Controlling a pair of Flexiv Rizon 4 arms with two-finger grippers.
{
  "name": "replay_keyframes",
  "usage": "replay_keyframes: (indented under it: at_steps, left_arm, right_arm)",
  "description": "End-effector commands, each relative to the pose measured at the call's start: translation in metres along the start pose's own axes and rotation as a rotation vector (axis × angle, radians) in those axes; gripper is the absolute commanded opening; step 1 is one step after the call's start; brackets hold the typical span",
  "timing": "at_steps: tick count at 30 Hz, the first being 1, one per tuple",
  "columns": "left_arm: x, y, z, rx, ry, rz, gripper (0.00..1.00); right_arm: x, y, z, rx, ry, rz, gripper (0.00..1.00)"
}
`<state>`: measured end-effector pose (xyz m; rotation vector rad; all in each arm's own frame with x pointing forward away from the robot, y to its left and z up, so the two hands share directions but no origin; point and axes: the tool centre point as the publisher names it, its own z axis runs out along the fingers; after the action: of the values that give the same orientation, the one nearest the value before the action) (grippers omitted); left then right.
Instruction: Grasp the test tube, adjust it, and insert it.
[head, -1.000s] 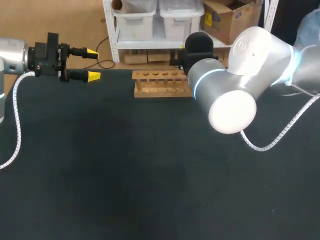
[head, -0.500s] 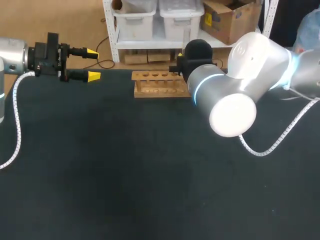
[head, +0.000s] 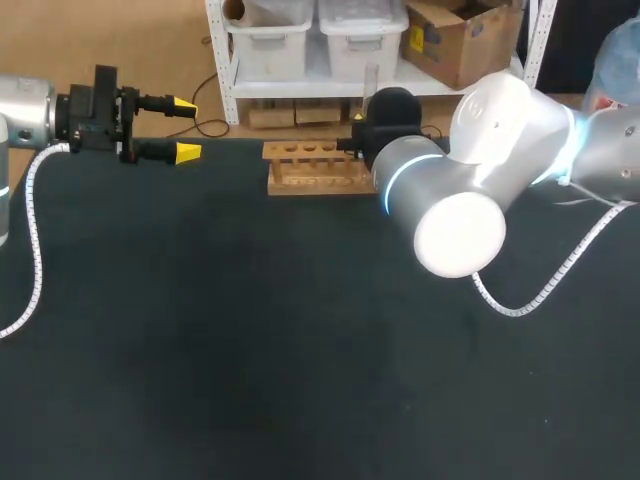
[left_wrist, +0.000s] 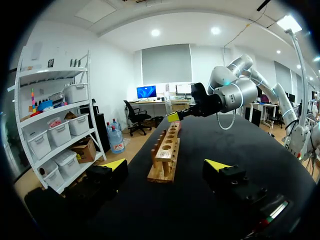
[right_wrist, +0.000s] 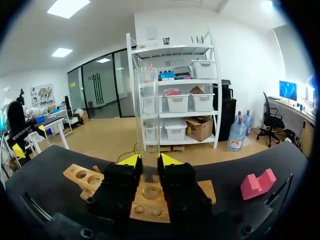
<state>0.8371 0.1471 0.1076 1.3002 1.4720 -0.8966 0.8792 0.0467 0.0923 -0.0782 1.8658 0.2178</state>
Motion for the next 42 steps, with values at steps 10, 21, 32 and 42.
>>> replay_keyframes:
  at_steps: [10,21,32,42]
  left_arm:
    - [0.001,0.000,0.000,0.001,-0.001,0.001,1.00]
    - [0.001,0.000,0.000,0.001,-0.001,0.001,1.00]
    - [0.001,0.000,0.000,0.001,-0.001,0.001,1.00]
    - [0.001,0.000,0.000,0.001,-0.001,0.001,1.00]
  right_arm:
    - [0.000,-0.001,-0.002,-0.007,-0.007,-0.003,0.33]
    - [-0.001,-0.004,-0.007,0.006,-0.010,0.002,0.31]
    - [-0.002,-0.003,-0.011,0.009,-0.018,0.007,0.00]
    - [-0.005,-0.005,-0.014,0.023,-0.031,0.002,0.24]
